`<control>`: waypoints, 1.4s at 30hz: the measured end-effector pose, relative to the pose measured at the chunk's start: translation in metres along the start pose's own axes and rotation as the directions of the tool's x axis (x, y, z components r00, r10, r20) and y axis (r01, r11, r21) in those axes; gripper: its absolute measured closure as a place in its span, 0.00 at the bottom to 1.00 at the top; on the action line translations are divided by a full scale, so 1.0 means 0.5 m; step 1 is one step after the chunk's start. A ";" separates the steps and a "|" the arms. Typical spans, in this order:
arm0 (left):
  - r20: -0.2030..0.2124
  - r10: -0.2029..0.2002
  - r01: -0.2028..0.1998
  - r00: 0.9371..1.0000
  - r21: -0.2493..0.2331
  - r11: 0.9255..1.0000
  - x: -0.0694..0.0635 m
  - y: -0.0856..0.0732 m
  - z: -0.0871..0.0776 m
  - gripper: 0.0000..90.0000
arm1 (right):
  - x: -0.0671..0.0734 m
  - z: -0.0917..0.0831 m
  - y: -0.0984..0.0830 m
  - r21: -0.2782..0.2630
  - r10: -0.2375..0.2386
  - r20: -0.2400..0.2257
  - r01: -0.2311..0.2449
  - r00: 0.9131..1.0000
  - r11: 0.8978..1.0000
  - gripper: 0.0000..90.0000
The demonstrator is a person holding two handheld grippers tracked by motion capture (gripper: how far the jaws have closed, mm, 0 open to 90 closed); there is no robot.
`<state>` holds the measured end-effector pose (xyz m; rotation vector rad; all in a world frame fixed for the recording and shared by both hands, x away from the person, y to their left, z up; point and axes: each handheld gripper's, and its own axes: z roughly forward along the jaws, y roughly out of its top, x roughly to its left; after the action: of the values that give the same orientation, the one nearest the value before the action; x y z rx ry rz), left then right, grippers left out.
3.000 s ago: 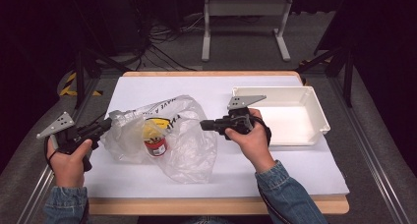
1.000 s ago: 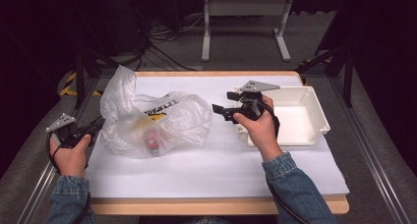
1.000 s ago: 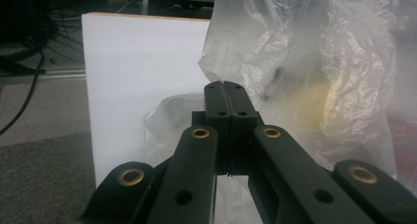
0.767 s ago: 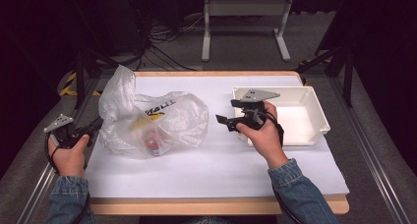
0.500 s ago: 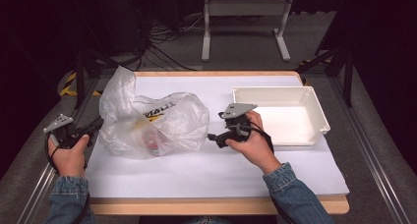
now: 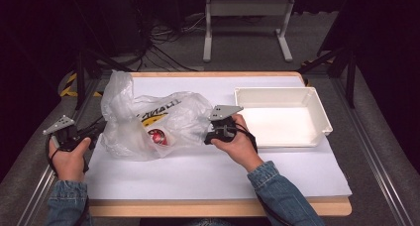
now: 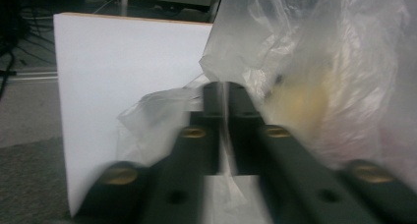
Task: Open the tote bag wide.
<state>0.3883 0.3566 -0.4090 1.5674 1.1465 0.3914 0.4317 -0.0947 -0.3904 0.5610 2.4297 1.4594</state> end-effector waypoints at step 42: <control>0.305 0.337 -0.406 0.891 0.199 0.892 -0.209 -0.001 -0.032 1.00 | 0.001 -0.016 -0.012 0.090 0.189 -0.088 -0.181 0.978 0.979 1.00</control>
<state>0.3263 0.2798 -0.3712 2.0143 0.7034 0.2800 0.4268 -0.1032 -0.3918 0.7703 2.5810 1.4949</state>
